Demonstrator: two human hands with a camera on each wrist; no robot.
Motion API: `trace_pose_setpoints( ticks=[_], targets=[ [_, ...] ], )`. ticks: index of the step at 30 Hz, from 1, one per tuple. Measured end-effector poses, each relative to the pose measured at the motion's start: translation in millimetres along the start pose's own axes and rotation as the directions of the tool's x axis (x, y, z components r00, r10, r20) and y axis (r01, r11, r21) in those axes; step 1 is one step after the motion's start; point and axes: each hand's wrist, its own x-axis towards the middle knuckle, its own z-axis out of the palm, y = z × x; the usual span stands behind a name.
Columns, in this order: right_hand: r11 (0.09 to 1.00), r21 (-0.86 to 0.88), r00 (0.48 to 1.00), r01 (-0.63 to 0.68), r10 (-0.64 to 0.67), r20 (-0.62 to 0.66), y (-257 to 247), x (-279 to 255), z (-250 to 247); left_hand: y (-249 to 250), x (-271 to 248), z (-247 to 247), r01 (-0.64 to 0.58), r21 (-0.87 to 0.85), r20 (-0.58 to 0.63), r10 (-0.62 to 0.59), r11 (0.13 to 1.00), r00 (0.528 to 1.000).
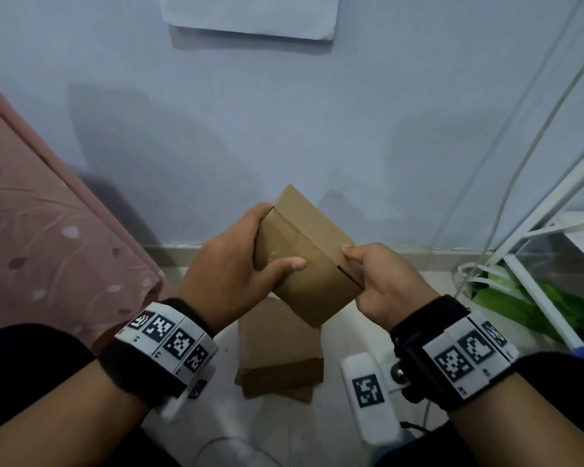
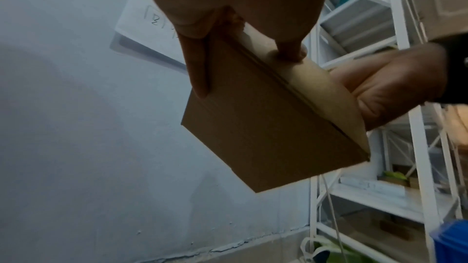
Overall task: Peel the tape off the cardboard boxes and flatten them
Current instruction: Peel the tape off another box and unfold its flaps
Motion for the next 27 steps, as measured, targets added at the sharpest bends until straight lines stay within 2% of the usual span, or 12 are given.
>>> trace_pose_setpoints(
  ticks=[7,13,17,19,22,25,27],
  targets=[
    [0.998,0.056,0.999,0.022,-0.02,-0.038,-1.8,-1.5,-1.5,-1.0,-2.9,0.8,0.011,-0.008,-0.057,-0.011,1.0,0.998],
    [0.999,0.052,0.998,0.016,-0.013,-0.059,5.2,-6.1,1.7,-0.8,-6.5,-3.9,-0.012,0.05,-0.035,0.013,0.999,0.999],
    [0.998,0.063,0.997,0.03,-0.026,-0.066,13.5,-10.2,9.2,4.2,-5.9,-1.7,0.097,0.028,0.029,-0.098,0.995,0.995],
    [0.993,0.093,0.996,0.068,-0.062,-0.061,15.0,-12.6,11.1,1.6,-3.7,1.8,0.126,-0.023,-0.017,-0.126,0.992,0.992],
    [0.971,0.188,0.986,0.15,-0.16,0.042,15.7,-21.2,13.4,-2.9,-0.8,4.7,0.16,-0.132,-0.103,-0.174,0.978,0.979],
    [0.941,0.123,0.938,0.317,-0.33,0.107,23.9,-32.9,23.4,-2.5,0.5,3.0,0.167,-0.16,-0.169,-0.194,0.973,0.966],
    [0.905,0.048,0.899,0.423,-0.425,0.103,33.9,-31.8,28.4,-5.6,0.2,0.8,0.154,-0.134,-0.179,-0.176,0.979,0.968]
  ],
)
